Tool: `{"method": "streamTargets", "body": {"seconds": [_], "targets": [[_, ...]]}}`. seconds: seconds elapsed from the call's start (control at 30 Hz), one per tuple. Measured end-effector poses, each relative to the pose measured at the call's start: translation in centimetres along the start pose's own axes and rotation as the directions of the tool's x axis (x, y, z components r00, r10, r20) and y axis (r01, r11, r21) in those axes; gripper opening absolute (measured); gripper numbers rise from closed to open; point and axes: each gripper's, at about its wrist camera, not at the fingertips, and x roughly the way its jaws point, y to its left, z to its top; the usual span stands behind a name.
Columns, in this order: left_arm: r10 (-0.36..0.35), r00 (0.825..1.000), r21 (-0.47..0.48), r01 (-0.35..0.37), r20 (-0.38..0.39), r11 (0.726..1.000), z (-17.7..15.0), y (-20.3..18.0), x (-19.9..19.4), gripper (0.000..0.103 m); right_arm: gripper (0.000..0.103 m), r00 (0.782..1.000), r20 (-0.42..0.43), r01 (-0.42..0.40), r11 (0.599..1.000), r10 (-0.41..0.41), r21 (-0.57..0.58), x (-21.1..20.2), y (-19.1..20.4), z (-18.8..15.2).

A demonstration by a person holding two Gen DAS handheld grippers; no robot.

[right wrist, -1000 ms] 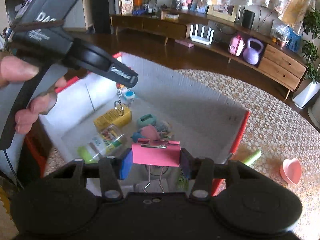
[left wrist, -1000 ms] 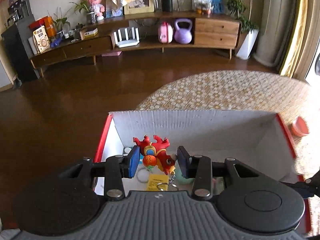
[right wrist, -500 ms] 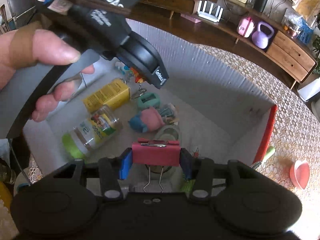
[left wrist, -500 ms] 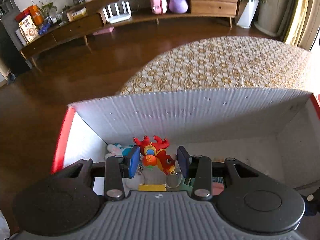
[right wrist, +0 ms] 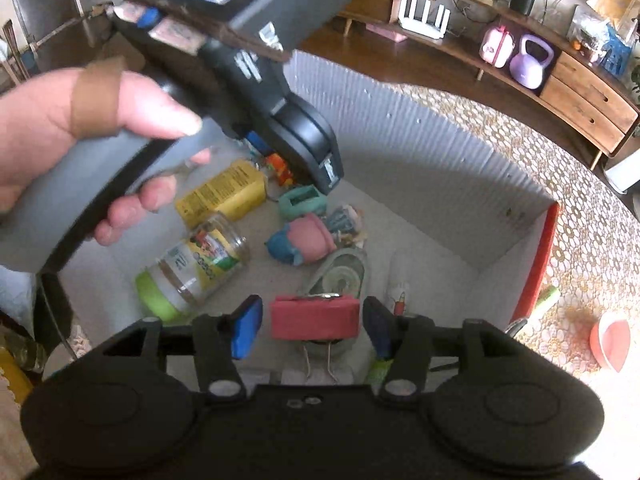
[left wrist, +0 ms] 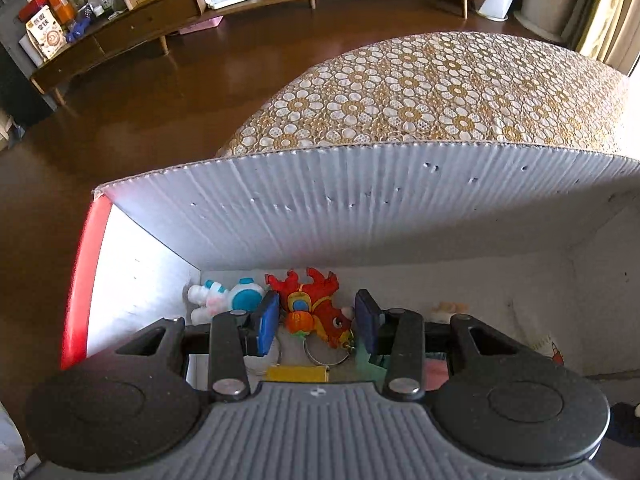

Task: Organize rigid objects
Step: 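Open left tool releasing the dragon while right tool releases the clip, then withdraw both tools from the box toward the green cylinder and pink bowl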

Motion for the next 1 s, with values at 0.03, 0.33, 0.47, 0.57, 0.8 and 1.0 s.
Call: {"method": "streamTargets", "body": {"seconds": [0.03, 0.33, 0.47, 0.57, 0.8, 1.0], "targets": [[0.001, 1.0, 0.0, -0.001, -0.002, 1.0, 0.1, -0.1, -0.1, 0.041, 0.06, 1.0, 0.008, -0.003, 1.0, 0.003, 0.004, -0.2, 0.0, 0.0], [-0.024, 0.998, -0.006, 0.024, 0.06, 1.0, -0.5, -0.2, -3.0, 0.062, 0.061, 0.998, 0.067, -0.024, 1.0, 0.023, 0.012, -2.7, 0.4, -0.7], [-0.02, 0.995, 0.0, 0.02, 0.093, 1.0, -1.4, -0.6, -5.0, 0.062, 0.064, 0.995, 0.099, -0.025, 0.999, 0.023, 0.02, -4.4, 0.4, -1.1], [-0.021, 0.993, -0.009, 0.022, 0.12, 1.0, -2.1, -0.7, -6.9, 0.062, 0.069, 0.992, 0.12, -0.03, 0.999, 0.026, 0.027, -5.8, 0.4, -1.5], [-0.015, 0.984, -0.022, 0.019, 0.179, 1.0, -3.9, -0.8, -10.8, 0.062, 0.078, 0.984, 0.175, -0.039, 0.998, 0.031, 0.041, -9.5, 0.5, -2.8], [-0.02, 0.971, -0.038, 0.03, 0.24, 0.999, -5.6, -1.6, -14.2, 0.062, 0.086, 0.976, 0.217, -0.048, 0.997, 0.034, 0.058, -12.4, 0.2, -4.2]]}}
